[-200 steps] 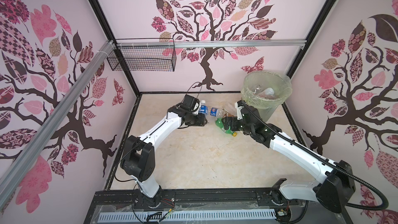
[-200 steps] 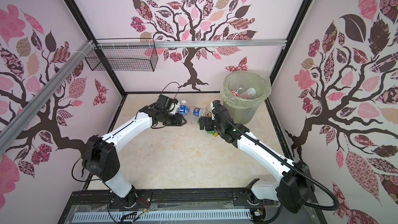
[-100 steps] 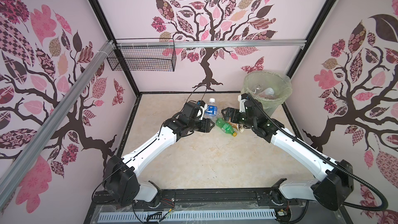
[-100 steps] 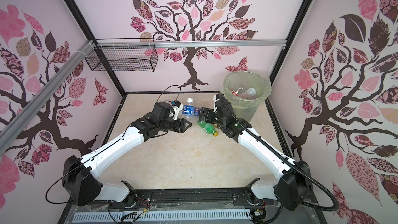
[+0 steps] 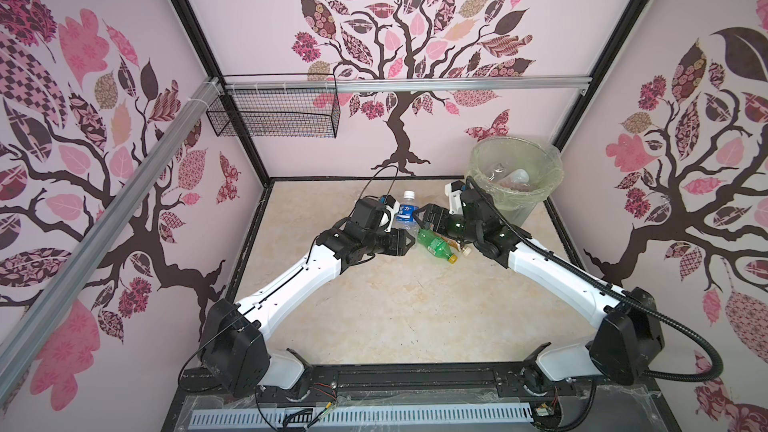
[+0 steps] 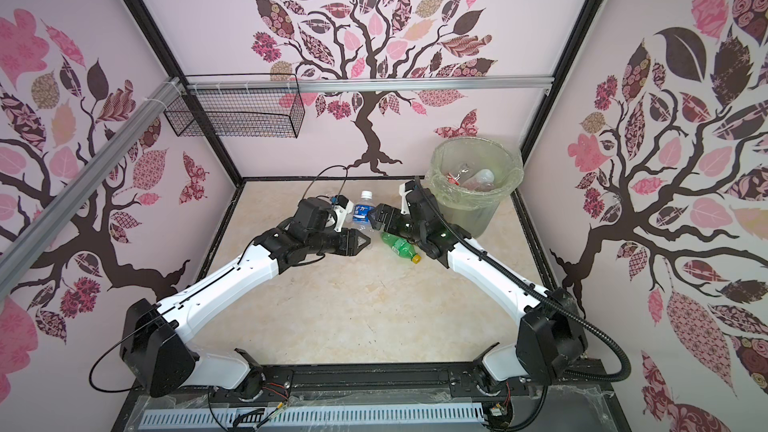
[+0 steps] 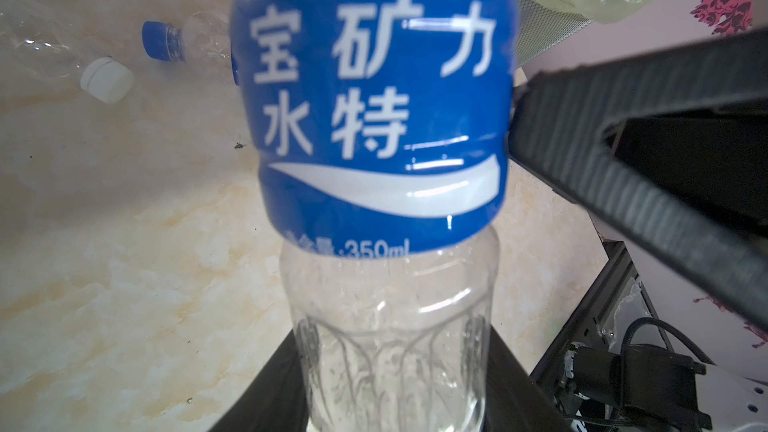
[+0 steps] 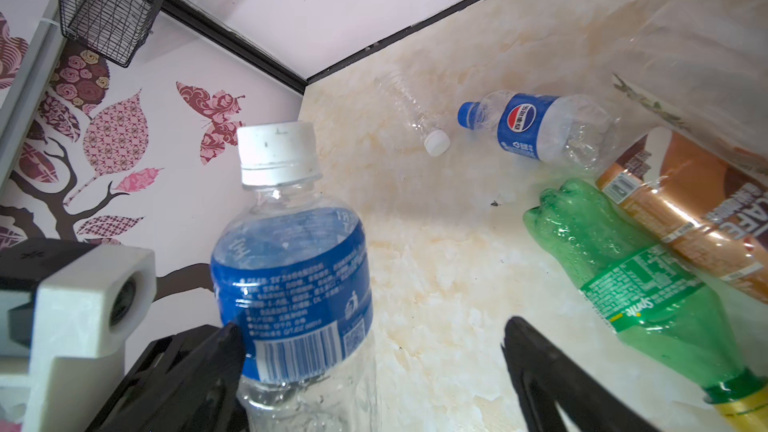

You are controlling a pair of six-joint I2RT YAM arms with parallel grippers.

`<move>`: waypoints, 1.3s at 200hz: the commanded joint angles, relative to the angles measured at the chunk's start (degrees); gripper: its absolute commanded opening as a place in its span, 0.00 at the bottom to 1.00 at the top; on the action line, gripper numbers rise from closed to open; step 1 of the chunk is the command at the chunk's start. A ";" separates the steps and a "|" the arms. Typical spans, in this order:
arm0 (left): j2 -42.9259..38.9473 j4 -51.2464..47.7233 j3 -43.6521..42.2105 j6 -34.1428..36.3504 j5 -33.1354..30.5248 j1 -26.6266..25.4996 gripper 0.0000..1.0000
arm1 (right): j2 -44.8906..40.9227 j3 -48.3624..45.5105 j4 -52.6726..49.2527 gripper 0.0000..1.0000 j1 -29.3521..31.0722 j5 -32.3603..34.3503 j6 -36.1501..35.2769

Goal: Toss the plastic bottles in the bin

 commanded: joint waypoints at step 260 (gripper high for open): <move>-2.44 1.93 -1.90 -1.16 -2.01 -0.01 0.95 | 8.69 17.42 -7.71 0.56 -3.65 6.20 -10.12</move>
